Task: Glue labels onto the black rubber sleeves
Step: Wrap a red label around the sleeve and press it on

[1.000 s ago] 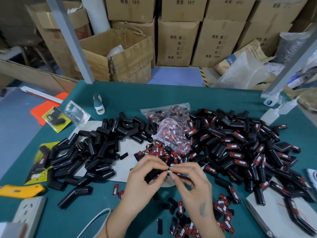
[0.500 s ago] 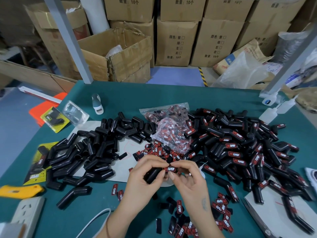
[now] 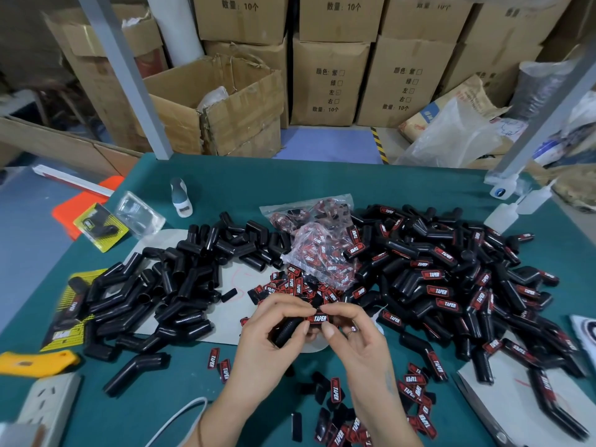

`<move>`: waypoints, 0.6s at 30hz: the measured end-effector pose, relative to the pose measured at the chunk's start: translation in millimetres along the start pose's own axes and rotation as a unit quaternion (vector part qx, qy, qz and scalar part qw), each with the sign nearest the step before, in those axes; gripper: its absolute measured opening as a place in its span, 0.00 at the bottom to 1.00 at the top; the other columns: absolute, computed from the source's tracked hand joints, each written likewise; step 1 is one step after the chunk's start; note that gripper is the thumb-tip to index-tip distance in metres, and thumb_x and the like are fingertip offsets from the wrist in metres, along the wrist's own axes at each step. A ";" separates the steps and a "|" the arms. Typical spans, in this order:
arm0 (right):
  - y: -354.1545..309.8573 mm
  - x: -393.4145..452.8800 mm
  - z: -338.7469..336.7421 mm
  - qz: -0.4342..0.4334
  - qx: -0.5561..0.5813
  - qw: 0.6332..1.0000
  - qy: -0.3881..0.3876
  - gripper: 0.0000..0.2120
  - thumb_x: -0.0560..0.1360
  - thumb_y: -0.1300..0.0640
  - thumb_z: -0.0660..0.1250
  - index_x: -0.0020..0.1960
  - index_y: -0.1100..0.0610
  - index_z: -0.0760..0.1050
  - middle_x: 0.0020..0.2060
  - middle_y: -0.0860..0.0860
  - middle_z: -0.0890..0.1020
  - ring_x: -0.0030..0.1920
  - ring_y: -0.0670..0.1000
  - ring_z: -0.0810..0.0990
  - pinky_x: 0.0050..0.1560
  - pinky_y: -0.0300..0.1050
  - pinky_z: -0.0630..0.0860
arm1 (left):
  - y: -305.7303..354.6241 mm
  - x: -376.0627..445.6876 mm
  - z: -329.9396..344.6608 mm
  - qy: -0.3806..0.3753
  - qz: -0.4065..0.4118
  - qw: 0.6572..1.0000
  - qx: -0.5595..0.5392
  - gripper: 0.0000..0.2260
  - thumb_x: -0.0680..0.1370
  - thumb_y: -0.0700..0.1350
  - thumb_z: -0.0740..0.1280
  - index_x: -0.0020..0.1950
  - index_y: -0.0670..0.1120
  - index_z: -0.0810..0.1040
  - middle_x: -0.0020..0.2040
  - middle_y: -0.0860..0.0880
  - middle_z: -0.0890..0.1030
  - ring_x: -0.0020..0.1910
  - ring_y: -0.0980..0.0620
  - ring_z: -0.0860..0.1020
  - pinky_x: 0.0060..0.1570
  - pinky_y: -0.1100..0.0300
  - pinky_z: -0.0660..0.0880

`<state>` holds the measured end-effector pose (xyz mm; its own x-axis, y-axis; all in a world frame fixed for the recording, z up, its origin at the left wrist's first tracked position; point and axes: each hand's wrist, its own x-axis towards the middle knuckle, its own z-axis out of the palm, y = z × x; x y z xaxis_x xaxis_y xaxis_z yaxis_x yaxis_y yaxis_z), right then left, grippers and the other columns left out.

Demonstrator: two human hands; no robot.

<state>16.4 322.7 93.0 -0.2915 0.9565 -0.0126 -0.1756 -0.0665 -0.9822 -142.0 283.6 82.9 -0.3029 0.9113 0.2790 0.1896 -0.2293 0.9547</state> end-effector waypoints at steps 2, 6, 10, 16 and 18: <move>1.5 0.8 -0.4 -0.004 -0.006 1.000 0.000 0.09 0.76 0.54 0.73 0.56 0.49 0.85 0.55 0.54 0.83 0.56 0.52 0.82 0.57 0.43 0.78 | -0.3 -0.6 0.0 0.001 -0.004 1.000 -0.002 0.07 0.79 0.45 0.71 0.54 0.53 0.87 0.56 0.51 0.81 0.58 0.43 0.82 0.55 0.41 0.81; 1.6 1.9 -1.2 -0.010 -0.008 1.000 -0.003 0.09 0.76 0.57 0.72 0.54 0.49 0.85 0.54 0.52 0.83 0.56 0.51 0.82 0.57 0.41 0.78 | 2.5 0.3 -1.0 0.002 0.001 1.000 0.000 0.07 0.79 0.45 0.70 0.54 0.53 0.86 0.56 0.51 0.82 0.58 0.44 0.82 0.57 0.48 0.81; 0.2 2.0 -4.5 -0.019 -0.021 0.999 -0.019 0.09 0.77 0.57 0.72 0.56 0.50 0.86 0.54 0.50 0.82 0.57 0.51 0.82 0.59 0.40 0.77 | 5.3 2.5 -4.9 -0.005 0.000 1.000 0.003 0.07 0.79 0.45 0.70 0.53 0.53 0.87 0.55 0.50 0.83 0.58 0.45 0.82 0.59 0.59 0.77; 2.8 4.1 -7.4 -0.032 -0.035 0.999 -0.020 0.10 0.76 0.58 0.73 0.56 0.50 0.86 0.52 0.50 0.82 0.56 0.52 0.82 0.60 0.41 0.77 | 4.8 1.9 -7.4 -0.014 -0.016 0.999 -0.030 0.10 0.79 0.37 0.71 0.53 0.51 0.88 0.54 0.50 0.83 0.56 0.47 0.83 0.52 0.59 0.82; 4.0 3.9 -7.9 -0.035 -0.035 0.999 -0.022 0.10 0.76 0.58 0.74 0.57 0.50 0.86 0.52 0.50 0.82 0.56 0.52 0.82 0.59 0.41 0.77 | 5.5 1.8 -7.4 -0.012 -0.009 0.999 -0.029 0.11 0.79 0.36 0.70 0.53 0.50 0.88 0.55 0.50 0.83 0.56 0.47 0.83 0.50 0.58 0.83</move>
<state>22.0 328.4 87.6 -0.3218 0.9446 0.0640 -0.1311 0.0225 -0.9911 -148.4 281.4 89.4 -0.2839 0.9230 0.2599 0.1302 -0.2314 0.9641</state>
